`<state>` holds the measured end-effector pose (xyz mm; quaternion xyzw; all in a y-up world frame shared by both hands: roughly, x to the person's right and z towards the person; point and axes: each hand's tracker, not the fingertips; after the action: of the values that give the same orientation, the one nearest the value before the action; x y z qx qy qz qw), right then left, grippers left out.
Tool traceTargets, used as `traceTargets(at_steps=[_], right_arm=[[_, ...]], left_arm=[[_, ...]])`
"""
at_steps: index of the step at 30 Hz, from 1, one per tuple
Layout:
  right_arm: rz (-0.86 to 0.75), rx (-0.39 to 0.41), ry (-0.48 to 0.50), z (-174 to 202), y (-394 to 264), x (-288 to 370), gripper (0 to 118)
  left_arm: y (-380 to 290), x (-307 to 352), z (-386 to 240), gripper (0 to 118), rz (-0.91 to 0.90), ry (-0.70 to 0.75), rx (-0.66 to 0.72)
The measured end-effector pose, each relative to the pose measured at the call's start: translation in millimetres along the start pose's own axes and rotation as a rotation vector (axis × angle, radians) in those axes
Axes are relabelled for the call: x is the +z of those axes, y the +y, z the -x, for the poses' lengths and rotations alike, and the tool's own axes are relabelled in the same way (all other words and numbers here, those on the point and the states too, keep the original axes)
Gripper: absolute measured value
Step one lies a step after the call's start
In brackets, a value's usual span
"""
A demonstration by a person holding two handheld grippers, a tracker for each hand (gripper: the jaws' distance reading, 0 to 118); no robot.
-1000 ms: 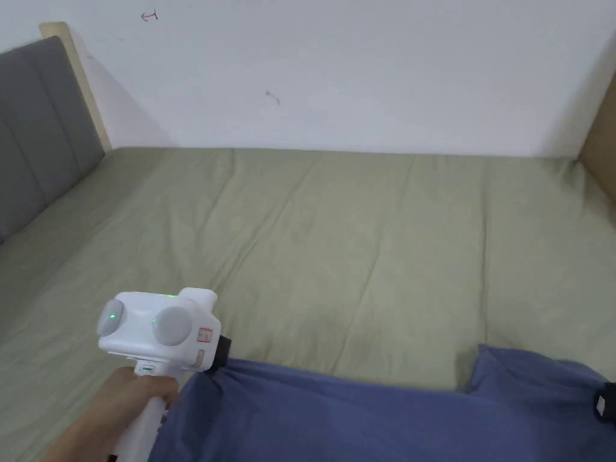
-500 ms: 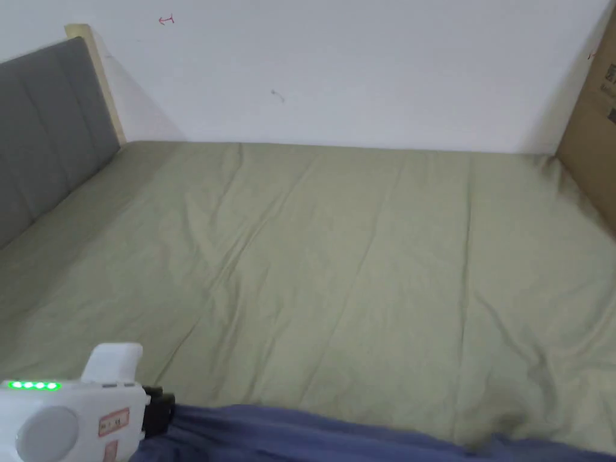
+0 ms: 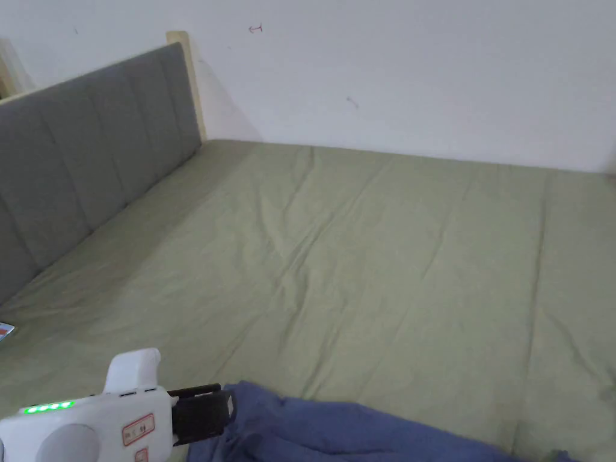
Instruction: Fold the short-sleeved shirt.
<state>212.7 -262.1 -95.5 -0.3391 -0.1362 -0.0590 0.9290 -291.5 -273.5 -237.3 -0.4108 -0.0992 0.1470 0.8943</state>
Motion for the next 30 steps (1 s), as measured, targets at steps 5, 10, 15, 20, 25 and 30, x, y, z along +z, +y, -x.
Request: traceTargets(at_steps=[5, 10, 15, 20, 25, 30], right_arm=[[-0.053, -0.087, 0.191, 53.0, -3.2, -7.7, 2], [0.077, -0.018, 0.272, 95.6, -13.6, -34.2, 2], [0.137, 0.013, 0.305, 114.6, -14.2, -50.9, 2], [0.178, 0.028, 0.300, 121.4, -15.2, -60.3, 2], [0.226, 0.015, 0.295, 120.2, -19.5, -65.6, 2], [0.259, -0.009, 0.283, 112.8, -24.9, -72.5, 2]], left_arm=[[-28.7, -6.1, 8.9, 3, 0.070, -0.001, 0.050], [-48.7, -9.8, 25.3, 0, 0.066, -0.054, 0.162], [-30.4, -28.0, 45.1, 111, 0.090, -0.166, 0.297], [-5.3, -64.6, 53.4, 117, 0.079, -0.231, 0.389], [-18.1, -133.0, 68.2, 116, 0.317, -0.221, 0.467], [-18.6, -131.4, 72.4, 37, 0.245, -0.302, 0.546]])
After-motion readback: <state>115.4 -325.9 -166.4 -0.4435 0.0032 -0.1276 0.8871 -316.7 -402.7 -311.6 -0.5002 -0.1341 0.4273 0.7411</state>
